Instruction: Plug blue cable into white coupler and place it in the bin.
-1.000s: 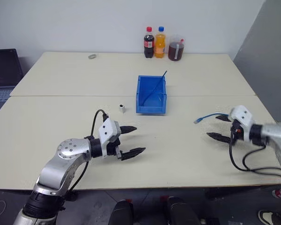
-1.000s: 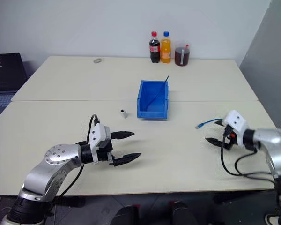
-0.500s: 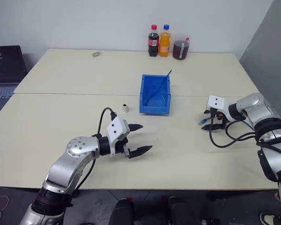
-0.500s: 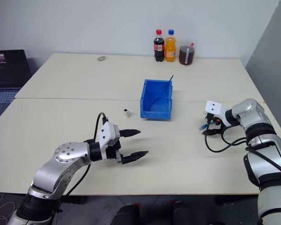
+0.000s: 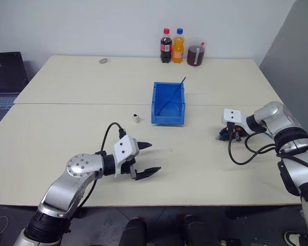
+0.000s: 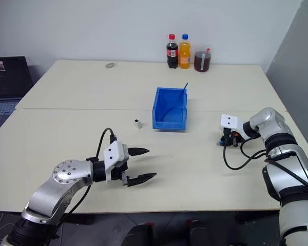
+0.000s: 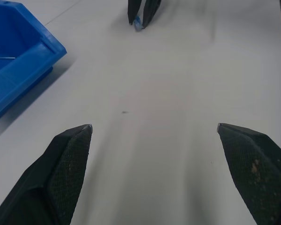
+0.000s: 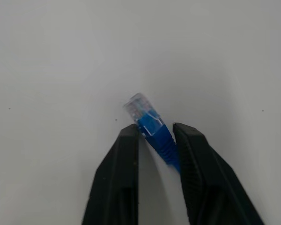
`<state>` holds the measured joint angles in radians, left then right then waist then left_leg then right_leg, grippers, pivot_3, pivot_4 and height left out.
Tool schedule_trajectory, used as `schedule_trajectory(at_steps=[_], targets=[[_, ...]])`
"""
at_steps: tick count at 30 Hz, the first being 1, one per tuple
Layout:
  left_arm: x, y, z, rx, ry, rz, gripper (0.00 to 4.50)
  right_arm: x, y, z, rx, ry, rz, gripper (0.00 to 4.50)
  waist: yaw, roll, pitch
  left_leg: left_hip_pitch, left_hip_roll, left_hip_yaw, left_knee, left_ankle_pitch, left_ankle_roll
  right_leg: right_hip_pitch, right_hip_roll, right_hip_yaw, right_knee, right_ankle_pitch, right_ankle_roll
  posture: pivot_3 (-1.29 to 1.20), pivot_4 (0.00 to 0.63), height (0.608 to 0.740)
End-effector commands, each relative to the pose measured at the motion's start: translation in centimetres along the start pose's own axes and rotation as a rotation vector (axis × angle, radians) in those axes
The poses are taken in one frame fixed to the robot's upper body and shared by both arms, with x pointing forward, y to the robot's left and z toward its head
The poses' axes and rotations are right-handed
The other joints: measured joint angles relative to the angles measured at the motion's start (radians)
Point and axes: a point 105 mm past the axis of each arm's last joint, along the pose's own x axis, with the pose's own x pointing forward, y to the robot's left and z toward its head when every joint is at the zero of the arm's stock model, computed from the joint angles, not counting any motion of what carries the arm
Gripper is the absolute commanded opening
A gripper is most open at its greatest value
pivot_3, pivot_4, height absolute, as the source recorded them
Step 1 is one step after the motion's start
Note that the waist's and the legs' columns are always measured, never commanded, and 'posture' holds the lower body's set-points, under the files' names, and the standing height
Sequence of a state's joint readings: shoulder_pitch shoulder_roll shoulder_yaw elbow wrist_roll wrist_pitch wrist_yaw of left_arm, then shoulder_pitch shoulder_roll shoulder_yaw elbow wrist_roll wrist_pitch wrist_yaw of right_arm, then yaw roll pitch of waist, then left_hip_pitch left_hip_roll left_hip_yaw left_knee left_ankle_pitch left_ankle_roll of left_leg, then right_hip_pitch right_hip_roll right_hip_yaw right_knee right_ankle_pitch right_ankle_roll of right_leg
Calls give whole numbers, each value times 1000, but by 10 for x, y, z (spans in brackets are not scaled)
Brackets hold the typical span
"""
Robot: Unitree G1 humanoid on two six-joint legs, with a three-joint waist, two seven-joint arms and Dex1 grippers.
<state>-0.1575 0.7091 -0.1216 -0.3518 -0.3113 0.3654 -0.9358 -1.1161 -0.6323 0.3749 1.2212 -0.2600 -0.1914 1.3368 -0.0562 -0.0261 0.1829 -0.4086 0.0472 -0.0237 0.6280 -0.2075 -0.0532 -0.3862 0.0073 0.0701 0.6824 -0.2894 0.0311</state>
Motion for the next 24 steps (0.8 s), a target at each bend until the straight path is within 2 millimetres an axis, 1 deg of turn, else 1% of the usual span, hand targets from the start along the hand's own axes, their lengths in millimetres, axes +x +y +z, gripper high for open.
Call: schedule_trajectory(at_steps=[1,2,6,8,9,10,12,13,14,15,18,20,24], targets=[[-6,-2,-2,35,16,-8,4500,1,7,5,-57,-8,65,189,0,0,0,0,0,0,0,0,0,0,0,0,0,0,0,0,150,740],[-8,-2,-5,36,25,-5,4500,2,9,10,-87,-21,83,171,-1,0,0,0,0,0,0,0,0,0,0,0,0,0,0,0,150,740],[-24,0,-20,21,87,21,4500,8,22,39,-247,-114,172,165,-4,1,1,0,1,0,-1,0,0,-1,1,0,0,0,0,0,150,740],[-38,3,-31,-12,126,56,4500,19,36,67,-378,-182,219,164,-7,2,1,0,1,0,-1,0,0,-1,1,0,0,0,-1,0,150,740],[-43,4,-34,-22,136,65,4500,21,42,75,-412,-200,229,163,-9,2,1,0,2,0,-2,0,0,-2,1,0,1,-1,-1,0,150,740],[-50,6,-41,-35,160,85,4500,29,51,92,-463,-239,240,163,-9,3,2,0,2,0,-2,0,0,-2,2,0,1,-1,-2,0,150,740],[-61,10,-48,-56,188,116,4500,39,65,115,-520,-294,247,162,-5,5,3,-1,2,-1,-2,0,0,-3,1,-1,2,-1,-2,0,150,740],[-67,13,-52,-74,198,143,4500,47,75,132,-557,-331,251,162,-5,5,3,-1,2,-1,-2,0,0,-3,1,0,2,-1,-2,0,150,740],[-72,16,-55,-87,203,163,4500,53,83,146,-583,-358,256,162,-5,5,3,-1,2,-1,-2,0,0,-3,1,-1,3,-1,-2,0,150,740],[-75,17,-56,-94,206,176,4500,57,88,155,-598,-375,258,162,-3,6,3,-1,2,-1,-2,0,0,-3,1,-1,3,-1,-2,0,150,740],[-80,20,-58,-115,198,205,4500,69,100,184,-598,-422,256,162,2,5,3,-1,2,-1,-1,0,0,-3,1,-1,5,-1,-2,0,150,740],[-82,20,-60,-120,199,214,4500,76,106,198,-585,-448,258,162,8,5,3,-1,2,-1,-1,0,0,-3,1,-2,5,-1,-2,0,150,740],[-81,15,-64,-129,198,219,4500,82,110,203,-553,-457,272,162,22,5,3,-1,1,-1,0,0,0,-3,0,-2,5,-1,-2,0,150,740]])
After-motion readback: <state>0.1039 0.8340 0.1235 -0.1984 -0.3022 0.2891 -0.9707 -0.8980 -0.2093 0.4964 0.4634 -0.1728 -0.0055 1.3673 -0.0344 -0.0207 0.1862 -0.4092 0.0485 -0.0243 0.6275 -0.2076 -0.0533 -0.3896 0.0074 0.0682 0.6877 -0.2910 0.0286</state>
